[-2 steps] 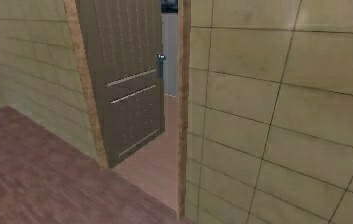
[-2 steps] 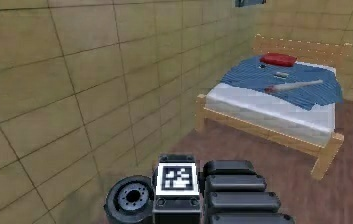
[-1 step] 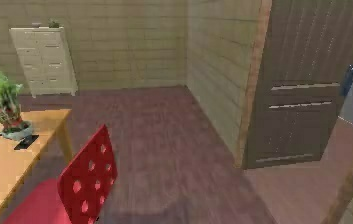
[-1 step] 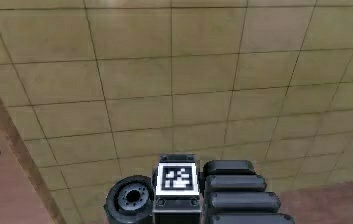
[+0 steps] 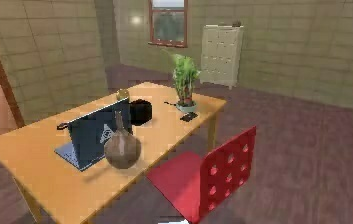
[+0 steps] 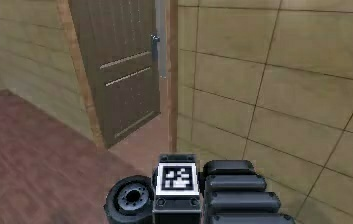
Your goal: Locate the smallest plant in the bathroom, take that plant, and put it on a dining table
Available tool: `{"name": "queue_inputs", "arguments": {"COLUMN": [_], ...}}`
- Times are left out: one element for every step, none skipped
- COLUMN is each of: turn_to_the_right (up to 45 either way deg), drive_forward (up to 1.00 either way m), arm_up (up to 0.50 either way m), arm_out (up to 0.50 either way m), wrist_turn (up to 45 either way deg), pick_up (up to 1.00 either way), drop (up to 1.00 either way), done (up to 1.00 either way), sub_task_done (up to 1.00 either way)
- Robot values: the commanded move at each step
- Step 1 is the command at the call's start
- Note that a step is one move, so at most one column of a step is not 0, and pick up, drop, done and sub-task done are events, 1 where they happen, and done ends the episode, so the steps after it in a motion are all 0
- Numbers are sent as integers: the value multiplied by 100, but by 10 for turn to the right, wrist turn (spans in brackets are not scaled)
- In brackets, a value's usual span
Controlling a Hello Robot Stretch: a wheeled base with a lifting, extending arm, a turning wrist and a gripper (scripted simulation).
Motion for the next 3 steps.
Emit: {"name": "queue_inputs", "arguments": {"turn_to_the_right": [-390, 0, -450], "drive_forward": [0, 20, 0], "arm_up": [0, 0, 0], "arm_out": [0, 0, 0], "wrist_turn": [0, 0, 0], "pick_up": [0, 0, 0], "drop": [0, 0, 0], "done": [0, 0, 0], "sub_task_done": [0, 0, 0]}}
